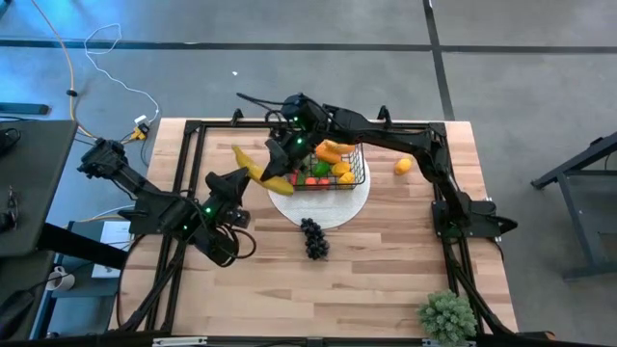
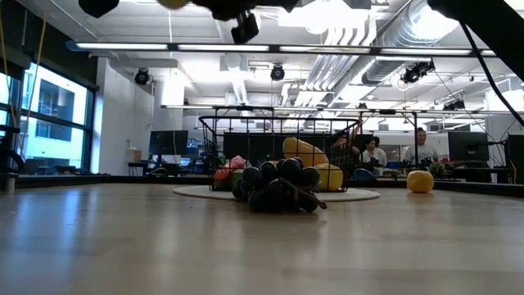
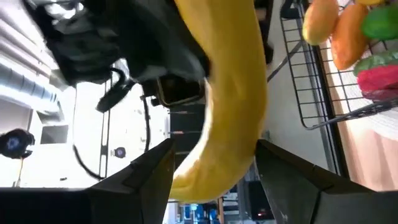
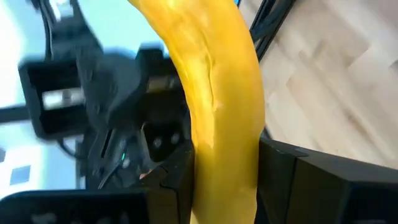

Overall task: Build produce basket
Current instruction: Put the yellow banana into the wire basket

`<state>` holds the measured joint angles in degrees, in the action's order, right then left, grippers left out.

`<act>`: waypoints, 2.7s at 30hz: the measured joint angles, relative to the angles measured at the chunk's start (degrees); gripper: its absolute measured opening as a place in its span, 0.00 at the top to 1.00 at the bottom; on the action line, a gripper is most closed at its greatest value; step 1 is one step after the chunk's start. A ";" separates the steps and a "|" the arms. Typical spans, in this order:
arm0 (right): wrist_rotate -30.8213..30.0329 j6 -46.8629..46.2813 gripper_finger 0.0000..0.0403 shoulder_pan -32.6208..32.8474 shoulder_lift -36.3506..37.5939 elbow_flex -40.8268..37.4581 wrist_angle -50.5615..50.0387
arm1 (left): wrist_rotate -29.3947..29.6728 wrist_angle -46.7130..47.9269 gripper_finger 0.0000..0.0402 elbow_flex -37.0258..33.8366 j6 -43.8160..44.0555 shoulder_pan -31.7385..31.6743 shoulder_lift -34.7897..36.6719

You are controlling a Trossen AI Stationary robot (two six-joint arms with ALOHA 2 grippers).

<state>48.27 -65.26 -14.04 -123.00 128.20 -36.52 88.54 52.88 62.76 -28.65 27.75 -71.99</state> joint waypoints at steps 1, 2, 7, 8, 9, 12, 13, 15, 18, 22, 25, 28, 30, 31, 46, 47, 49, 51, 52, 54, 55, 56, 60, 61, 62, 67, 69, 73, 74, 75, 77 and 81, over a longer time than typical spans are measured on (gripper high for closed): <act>-0.82 0.14 0.73 -0.41 -0.03 0.06 0.13 | 0.18 -0.25 0.48 0.00 0.03 -0.34 0.00; -2.21 0.18 0.73 -0.79 -0.17 0.34 -0.28 | 1.16 -0.52 0.48 0.12 0.11 -0.75 0.00; -1.34 1.32 0.73 -2.53 -0.36 2.21 -0.46 | 2.09 -0.50 0.48 0.20 0.25 -3.07 0.00; -1.13 2.19 0.73 -2.74 -0.26 2.90 -1.04 | 2.09 -0.68 0.48 0.20 0.25 -3.55 0.00; -0.86 3.09 0.73 -3.10 -0.24 3.58 -1.75 | 2.07 -0.70 0.48 0.20 0.44 -3.96 0.00; -0.67 6.53 0.73 -4.70 -0.25 4.91 -3.99 | 1.82 -0.81 0.48 0.17 3.88 -5.13 0.00; -0.68 8.23 0.73 -5.24 -0.32 5.69 -5.50 | 1.40 -0.83 0.48 0.17 5.67 -5.53 0.00; -0.70 12.23 0.73 -6.32 -0.15 6.77 -7.27 | 0.17 -0.82 0.48 0.17 9.43 -6.32 0.00; -1.60 18.50 0.73 -7.76 1.29 6.03 -9.41 | -1.52 -0.84 0.48 0.13 15.92 -7.65 0.00; -3.81 28.51 0.73 -9.73 2.35 6.03 -12.94 | -4.20 -1.12 0.48 0.13 25.35 -9.86 0.00; -5.63 34.59 0.73 -10.97 3.13 6.03 -15.07 | -7.64 -1.71 0.48 0.13 32.47 -11.86 0.00; -7.43 40.03 0.73 -11.86 3.21 6.03 -17.10 | -11.34 -1.86 0.48 0.13 37.53 -14.40 0.00; -8.58 43.49 0.73 -12.56 3.21 6.03 -18.84 | -13.85 -1.84 0.48 0.13 39.88 -16.34 0.00; -9.29 45.52 0.73 -12.94 3.29 6.03 -19.67 | -15.09 -1.84 0.48 0.11 40.99 -17.37 0.00; -18.31 63.97 0.73 -15.95 3.43 5.93 -31.43 | -26.94 -1.82 0.48 0.10 52.51 -32.87 0.00; -18.68 64.36 0.73 -16.02 3.43 5.90 -31.65 | -27.21 -1.82 0.48 0.09 52.51 -33.67 0.00; -21.03 65.42 0.73 -16.03 3.43 5.90 -31.71 | -27.68 -1.82 0.48 0.09 52.53 -35.07 0.00; -24.01 65.74 0.73 -16.03 3.43 5.88 -31.71 | -28.34 -1.82 0.48 0.09 52.53 -36.33 0.00; -25.33 65.70 0.73 -16.02 3.43 5.88 -31.71 | -28.40 -1.84 0.48 0.09 52.56 -36.88 0.00; -27.51 65.11 0.73 -16.01 3.43 5.88 -31.68 | -28.40 -1.85 0.48 0.09 52.56 -37.88 0.00; -28.72 64.63 0.73 -16.01 3.43 5.88 -31.66 | -28.42 -1.91 0.48 0.09 52.56 -38.33 0.00; -30.12 64.39 0.73 -16.01 3.43 5.84 -31.64 | -28.41 -2.03 0.48 0.09 52.56 -38.77 0.00; -32.92 62.93 0.73 -16.33 3.45 1.25 -29.21 | -28.46 -2.85 0.48 0.07 52.56 -40.26 0.00; -32.92 62.69 0.73 -16.46 3.38 -0.33 -29.03 | -28.47 -3.11 0.48 0.07 52.56 -40.51 0.00; -32.92 62.67 0.73 -16.63 3.37 -1.96 -28.35 | -28.47 -3.29 0.48 0.07 52.56 -40.73 0.00; -31.93 62.04 0.73 -17.08 3.37 -8.65 -24.61 | -28.49 -3.28 0.48 0.07 52.55 -42.05 0.00; -29.91 60.64 0.73 -17.14 3.37 -11.16 -21.98 | -28.47 -3.28 0.48 0.07 52.56 -42.55 0.00; -26.56 57.24 0.73 -17.16 3.36 -15.17 -17.46 | -28.47 -3.26 0.48 0.07 52.56 -43.51 0.00; -26.14 56.18 0.73 -17.15 3.40 -16.17 -16.22 | -28.47 -3.28 0.48 0.07 52.56 -43.68 0.00; -25.54 55.04 0.73 -17.14 3.39 -17.03 -15.24 | -28.47 -3.28 0.48 0.07 52.56 -43.89 0.00; -25.02 53.29 0.73 -17.16 3.34 -18.21 -14.17 | -28.46 -3.28 0.48 0.07 52.56 -44.23 0.00; -24.65 49.27 0.73 -17.16 3.37 -20.59 -9.88 | -28.42 -3.28 0.48 0.07 52.56 -44.82 0.00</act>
<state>23.62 -16.00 -31.20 -119.63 107.61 -46.40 60.12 49.60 62.83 23.90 -17.07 -71.99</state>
